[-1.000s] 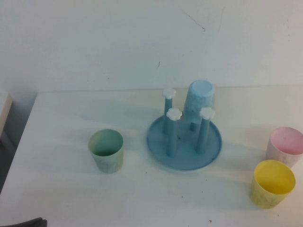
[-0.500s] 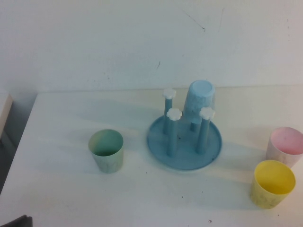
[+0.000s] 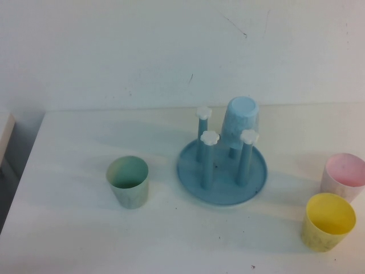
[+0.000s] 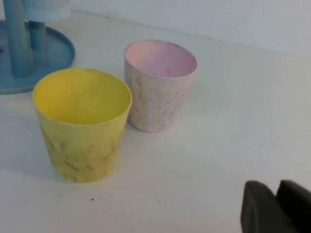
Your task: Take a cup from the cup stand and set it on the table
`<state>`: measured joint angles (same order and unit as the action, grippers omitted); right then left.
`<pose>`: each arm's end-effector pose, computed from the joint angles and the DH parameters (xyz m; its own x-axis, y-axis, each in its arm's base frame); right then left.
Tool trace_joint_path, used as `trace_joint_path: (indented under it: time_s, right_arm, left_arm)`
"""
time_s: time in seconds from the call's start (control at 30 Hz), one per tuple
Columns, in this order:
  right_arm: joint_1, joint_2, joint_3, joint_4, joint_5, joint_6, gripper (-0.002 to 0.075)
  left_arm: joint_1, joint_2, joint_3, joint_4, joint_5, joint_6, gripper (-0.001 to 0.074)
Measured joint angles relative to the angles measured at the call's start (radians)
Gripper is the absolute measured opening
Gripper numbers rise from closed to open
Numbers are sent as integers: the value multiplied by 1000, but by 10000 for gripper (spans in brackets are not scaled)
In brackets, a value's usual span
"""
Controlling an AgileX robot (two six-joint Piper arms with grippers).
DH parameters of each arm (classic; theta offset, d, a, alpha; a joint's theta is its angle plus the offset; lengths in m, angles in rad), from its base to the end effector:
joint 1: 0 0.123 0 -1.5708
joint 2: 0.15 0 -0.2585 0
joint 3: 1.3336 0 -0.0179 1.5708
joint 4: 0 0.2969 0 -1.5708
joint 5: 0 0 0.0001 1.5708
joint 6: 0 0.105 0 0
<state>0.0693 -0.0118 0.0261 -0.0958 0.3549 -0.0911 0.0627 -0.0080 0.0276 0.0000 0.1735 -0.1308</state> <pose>0.1395 0.0062 0.1689 -0.2649 -0.1987 -0.9436 -0.0864 0.9795 -0.1820 0.1432 0.0090 0.1863 -0.0964 -0.1367 -0.9859 -0.0759 0.9886 -0.1297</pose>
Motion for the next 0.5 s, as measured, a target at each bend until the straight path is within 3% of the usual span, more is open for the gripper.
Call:
trace_joint_path:
  time_s: [0.2, 0.5]
  right_arm:
    - [0, 0, 0, 0, 0, 0, 71]
    - [0, 0, 0, 0, 0, 0, 71]
  left_arm:
    - [20, 0, 0, 0, 57, 38, -1]
    - [-132, 0, 0, -60, 135, 117, -1]
